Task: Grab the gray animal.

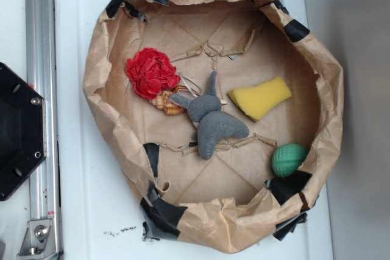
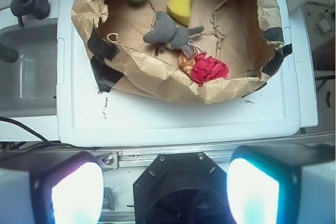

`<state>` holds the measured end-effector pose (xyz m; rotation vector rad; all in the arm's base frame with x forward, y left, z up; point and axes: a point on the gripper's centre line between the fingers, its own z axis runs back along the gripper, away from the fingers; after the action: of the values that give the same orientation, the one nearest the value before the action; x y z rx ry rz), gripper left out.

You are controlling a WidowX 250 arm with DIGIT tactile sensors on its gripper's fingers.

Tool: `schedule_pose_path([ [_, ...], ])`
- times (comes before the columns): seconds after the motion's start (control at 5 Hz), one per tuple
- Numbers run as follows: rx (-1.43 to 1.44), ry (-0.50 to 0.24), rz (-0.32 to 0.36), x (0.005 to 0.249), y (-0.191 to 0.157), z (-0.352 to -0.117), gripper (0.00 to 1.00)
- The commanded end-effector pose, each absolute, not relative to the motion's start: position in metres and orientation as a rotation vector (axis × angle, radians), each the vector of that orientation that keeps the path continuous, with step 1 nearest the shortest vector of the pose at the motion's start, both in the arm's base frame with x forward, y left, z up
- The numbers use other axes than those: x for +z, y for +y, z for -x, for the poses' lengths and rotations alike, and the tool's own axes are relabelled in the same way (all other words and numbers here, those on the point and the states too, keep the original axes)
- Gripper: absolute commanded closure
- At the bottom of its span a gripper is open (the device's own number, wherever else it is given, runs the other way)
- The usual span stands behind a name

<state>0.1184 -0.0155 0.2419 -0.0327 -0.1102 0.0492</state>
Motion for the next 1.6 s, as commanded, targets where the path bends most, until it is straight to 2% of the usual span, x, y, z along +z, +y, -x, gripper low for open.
schedule_pose_path([
  [0.0, 0.049, -0.110, 0.033, 0.242, -0.015, -0.118, 0.00],
  [0.2, 0.073, -0.045, 0.009, 0.204, 0.006, -0.155, 0.00],
  [0.4, 0.019, -0.079, -0.155, 0.177, 0.013, -0.189, 0.00],
  [0.6, -0.127, -0.250, -0.078, 0.163, 0.016, -0.209, 0.00],
  [0.8, -0.239, -0.304, -0.029, 0.143, 0.018, -0.227, 0.00],
  [1.0, -0.304, -0.288, 0.077, 0.122, 0.023, -0.253, 0.00],
  [1.2, -0.316, -0.264, 0.084, 0.115, 0.025, -0.277, 0.00],
  [1.4, -0.356, -0.226, 0.092, 0.091, 0.019, -0.295, 0.00],
])
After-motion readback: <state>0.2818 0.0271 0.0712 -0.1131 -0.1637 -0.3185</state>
